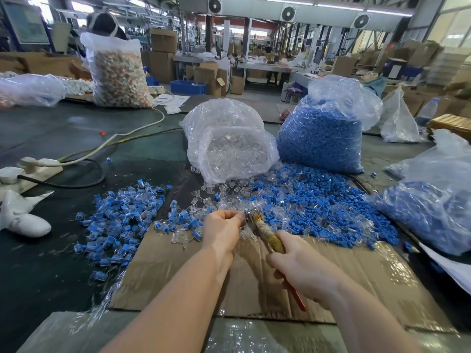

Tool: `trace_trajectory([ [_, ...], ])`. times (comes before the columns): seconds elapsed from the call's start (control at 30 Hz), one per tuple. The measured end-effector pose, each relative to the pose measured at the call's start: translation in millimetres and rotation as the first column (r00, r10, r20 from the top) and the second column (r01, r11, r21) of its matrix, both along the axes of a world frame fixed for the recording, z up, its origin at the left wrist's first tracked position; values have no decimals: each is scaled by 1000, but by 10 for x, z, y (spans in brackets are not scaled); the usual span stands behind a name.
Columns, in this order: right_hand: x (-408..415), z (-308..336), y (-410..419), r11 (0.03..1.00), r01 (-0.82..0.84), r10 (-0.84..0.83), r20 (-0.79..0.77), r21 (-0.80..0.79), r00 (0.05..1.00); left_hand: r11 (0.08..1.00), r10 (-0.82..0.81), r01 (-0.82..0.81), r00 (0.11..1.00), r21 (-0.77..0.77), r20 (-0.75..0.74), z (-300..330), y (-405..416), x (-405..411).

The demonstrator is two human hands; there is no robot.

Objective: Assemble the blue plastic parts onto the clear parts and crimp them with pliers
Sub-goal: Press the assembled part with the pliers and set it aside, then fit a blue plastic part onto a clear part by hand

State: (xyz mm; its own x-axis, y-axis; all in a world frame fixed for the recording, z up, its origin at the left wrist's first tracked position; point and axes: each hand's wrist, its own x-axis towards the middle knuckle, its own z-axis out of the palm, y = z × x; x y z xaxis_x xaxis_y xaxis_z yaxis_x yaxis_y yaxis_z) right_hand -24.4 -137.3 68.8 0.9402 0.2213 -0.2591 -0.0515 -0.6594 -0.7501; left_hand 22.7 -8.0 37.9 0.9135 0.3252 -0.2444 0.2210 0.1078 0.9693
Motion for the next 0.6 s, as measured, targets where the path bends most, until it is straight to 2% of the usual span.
trace_trajectory([
  [0.13, 0, -50, -46, 971, 106, -84, -109, 215, 991, 995, 46, -50, 998, 84, 43, -56, 67, 14],
  [0.2, 20, -141, -120, 963, 173, -166, -48, 205, 985, 964, 98, -120, 990, 237, 100, -87, 185, 29],
  [0.27, 70, -244, -233, 966, 251, -257, 143, 58, 956, 862, 139, -190, 980, 470, 141, -113, 385, 41],
  [0.3, 92, -293, -304, 948, 307, -281, 239, -82, 930, 781, 157, -217, 976, 586, 153, -131, 504, 43],
  [0.4, 129, -402, -506, 761, 463, -289, 401, -455, 869, 492, 230, -310, 947, 814, 223, -214, 847, 72],
  [0.5, 163, -489, -625, 650, 515, -294, 440, -558, 849, 315, 263, -303, 938, 900, 224, -271, 1056, 90],
  [0.6, 199, -570, -700, 594, 532, -285, 460, -604, 841, 257, 263, -214, 954, 943, 144, -350, 1155, 81],
])
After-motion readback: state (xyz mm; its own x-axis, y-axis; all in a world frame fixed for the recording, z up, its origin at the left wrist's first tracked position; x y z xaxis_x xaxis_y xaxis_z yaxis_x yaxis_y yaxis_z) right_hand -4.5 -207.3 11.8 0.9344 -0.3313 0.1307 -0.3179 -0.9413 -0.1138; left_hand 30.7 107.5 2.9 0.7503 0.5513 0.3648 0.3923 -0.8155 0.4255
